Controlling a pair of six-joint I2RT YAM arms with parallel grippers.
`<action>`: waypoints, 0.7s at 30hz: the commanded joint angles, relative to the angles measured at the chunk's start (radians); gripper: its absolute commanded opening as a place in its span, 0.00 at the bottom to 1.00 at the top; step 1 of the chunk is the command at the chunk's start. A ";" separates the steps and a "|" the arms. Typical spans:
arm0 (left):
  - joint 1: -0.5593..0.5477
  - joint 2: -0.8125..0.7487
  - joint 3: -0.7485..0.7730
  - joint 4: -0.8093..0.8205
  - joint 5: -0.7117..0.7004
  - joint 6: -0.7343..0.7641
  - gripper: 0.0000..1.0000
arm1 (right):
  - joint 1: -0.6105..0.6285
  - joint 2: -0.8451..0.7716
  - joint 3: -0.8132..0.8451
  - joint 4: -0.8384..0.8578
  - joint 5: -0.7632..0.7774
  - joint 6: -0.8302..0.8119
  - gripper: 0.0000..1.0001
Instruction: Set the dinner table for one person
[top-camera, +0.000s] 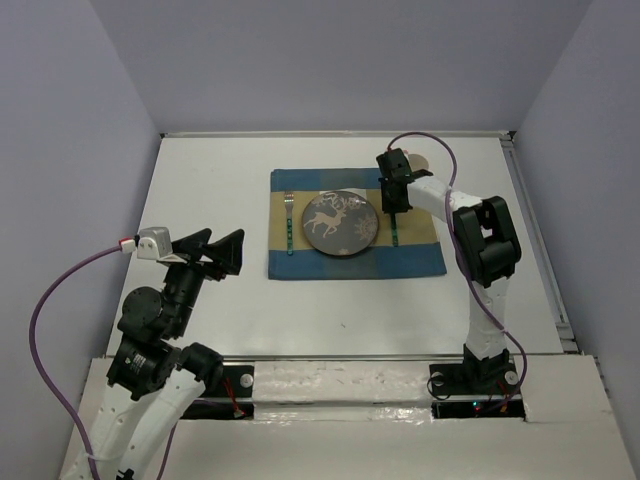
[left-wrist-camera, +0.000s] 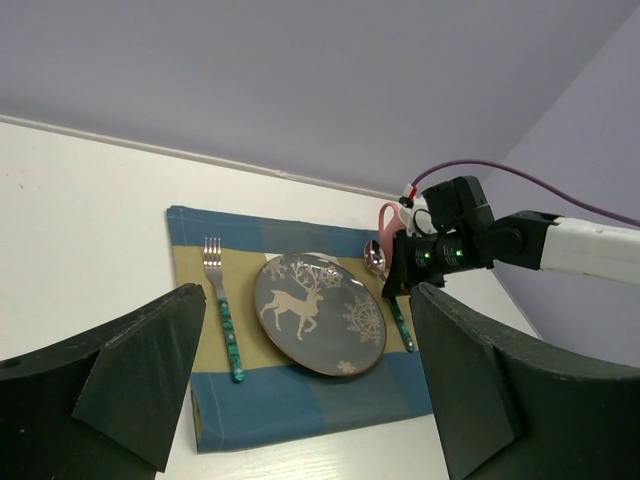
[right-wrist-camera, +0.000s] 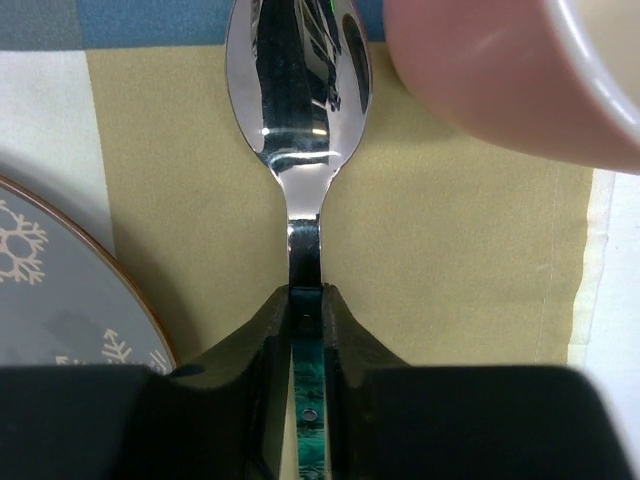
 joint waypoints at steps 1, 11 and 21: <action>0.006 0.013 0.014 0.051 0.014 0.021 0.94 | -0.007 0.010 0.047 0.012 0.017 -0.017 0.27; 0.006 0.011 0.012 0.054 0.017 0.019 0.94 | 0.002 -0.067 0.004 0.015 -0.018 0.002 0.41; 0.015 0.013 0.012 0.057 0.017 0.021 0.94 | 0.114 -0.411 -0.180 0.081 -0.116 0.038 0.47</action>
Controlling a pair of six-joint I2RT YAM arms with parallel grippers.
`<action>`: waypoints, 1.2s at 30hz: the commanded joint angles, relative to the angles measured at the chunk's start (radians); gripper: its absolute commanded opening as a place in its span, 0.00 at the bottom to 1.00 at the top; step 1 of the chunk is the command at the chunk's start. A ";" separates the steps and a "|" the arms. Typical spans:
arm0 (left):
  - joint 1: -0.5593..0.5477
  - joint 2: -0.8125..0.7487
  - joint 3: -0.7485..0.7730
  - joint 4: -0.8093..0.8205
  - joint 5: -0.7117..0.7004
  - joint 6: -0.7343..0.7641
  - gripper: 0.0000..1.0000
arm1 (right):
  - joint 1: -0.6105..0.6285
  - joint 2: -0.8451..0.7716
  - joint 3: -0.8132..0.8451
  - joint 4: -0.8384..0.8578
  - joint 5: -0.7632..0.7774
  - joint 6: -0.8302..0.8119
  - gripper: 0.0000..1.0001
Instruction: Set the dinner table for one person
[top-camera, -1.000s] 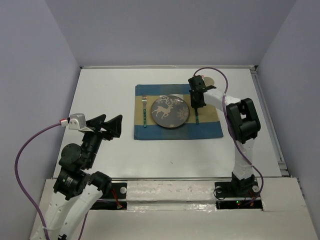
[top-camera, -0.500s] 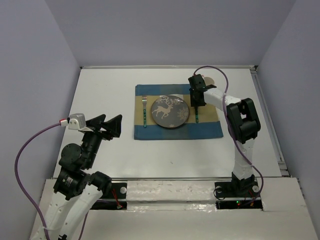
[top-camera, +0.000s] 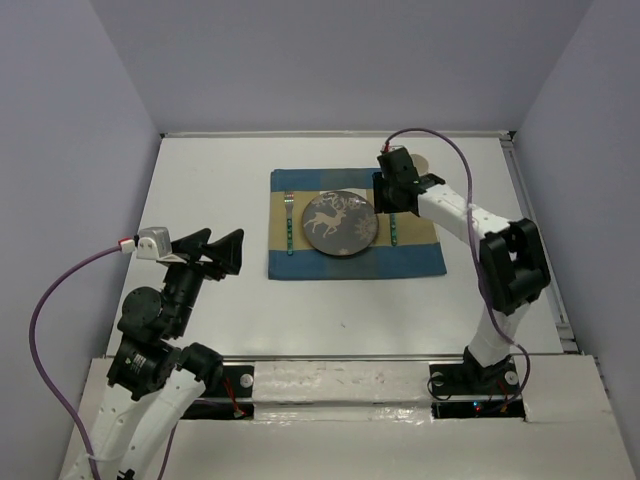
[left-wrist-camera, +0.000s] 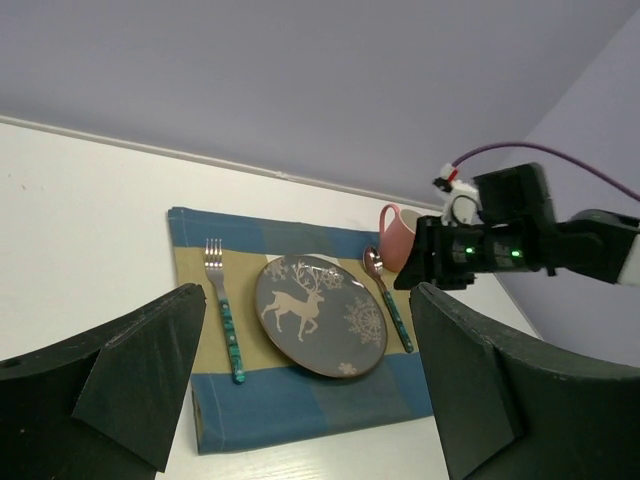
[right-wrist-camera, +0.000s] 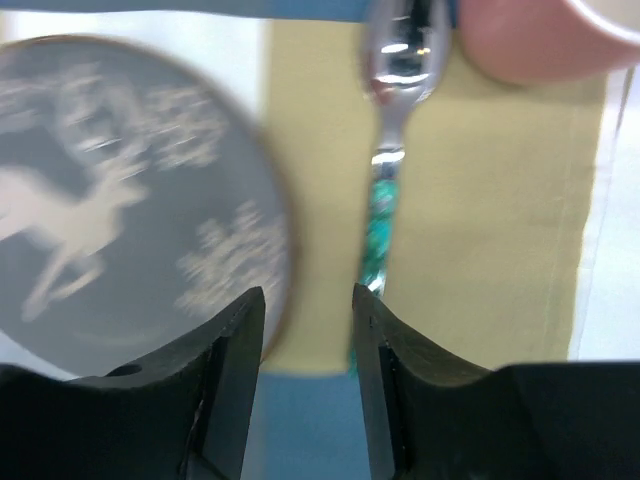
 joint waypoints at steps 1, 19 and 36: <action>0.008 0.014 0.012 0.056 0.017 0.021 0.94 | 0.068 -0.247 -0.100 0.092 -0.079 0.022 0.50; 0.053 -0.024 -0.017 0.128 0.126 0.025 0.99 | 0.110 -1.391 -0.674 0.372 -0.129 0.022 1.00; 0.053 -0.004 0.029 0.145 0.149 0.082 0.99 | 0.110 -1.502 -0.724 0.372 0.007 0.062 1.00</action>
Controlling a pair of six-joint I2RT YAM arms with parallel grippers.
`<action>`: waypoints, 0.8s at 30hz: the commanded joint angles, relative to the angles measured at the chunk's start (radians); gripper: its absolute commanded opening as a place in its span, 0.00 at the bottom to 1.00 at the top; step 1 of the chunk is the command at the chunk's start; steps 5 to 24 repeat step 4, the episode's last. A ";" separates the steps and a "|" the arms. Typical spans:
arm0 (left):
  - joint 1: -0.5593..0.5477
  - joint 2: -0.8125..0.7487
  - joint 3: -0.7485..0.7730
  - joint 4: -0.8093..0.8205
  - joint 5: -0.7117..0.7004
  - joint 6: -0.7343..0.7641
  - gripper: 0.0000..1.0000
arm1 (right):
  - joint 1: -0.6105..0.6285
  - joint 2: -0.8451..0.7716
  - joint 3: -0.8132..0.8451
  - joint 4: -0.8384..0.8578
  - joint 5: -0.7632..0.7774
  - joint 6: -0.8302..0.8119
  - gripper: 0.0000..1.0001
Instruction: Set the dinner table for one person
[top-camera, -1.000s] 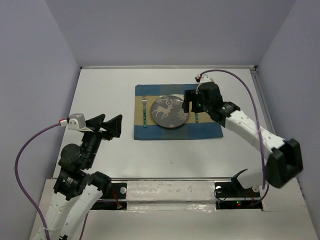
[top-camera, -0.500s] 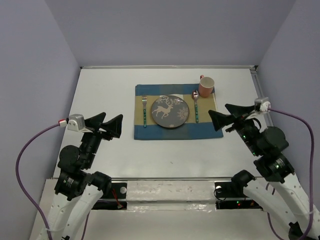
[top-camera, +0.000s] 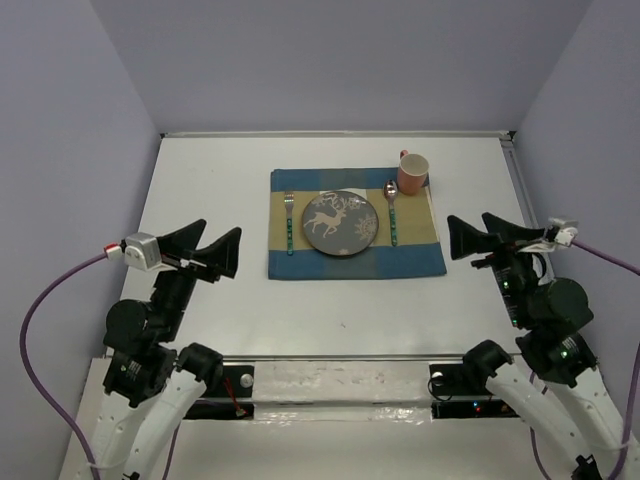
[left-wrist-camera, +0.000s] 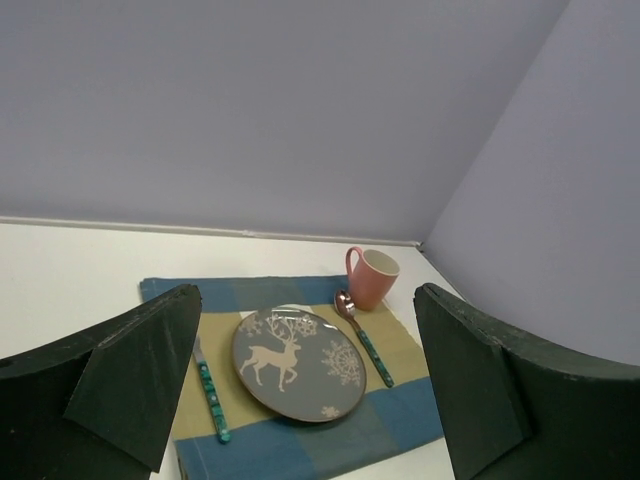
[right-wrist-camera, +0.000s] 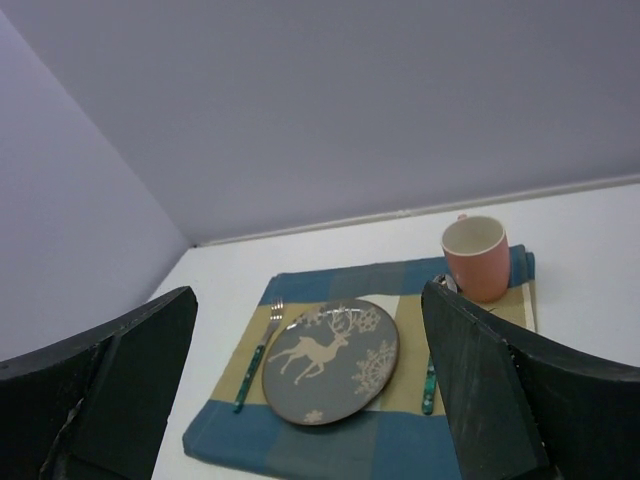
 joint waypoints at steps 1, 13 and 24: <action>0.007 0.023 0.001 0.031 0.052 0.030 0.99 | 0.000 0.095 0.009 0.016 -0.058 0.014 1.00; 0.007 0.026 -0.008 0.023 0.054 0.030 0.99 | 0.000 0.137 0.015 0.018 -0.061 0.026 1.00; 0.007 0.026 -0.008 0.023 0.054 0.030 0.99 | 0.000 0.137 0.015 0.018 -0.061 0.026 1.00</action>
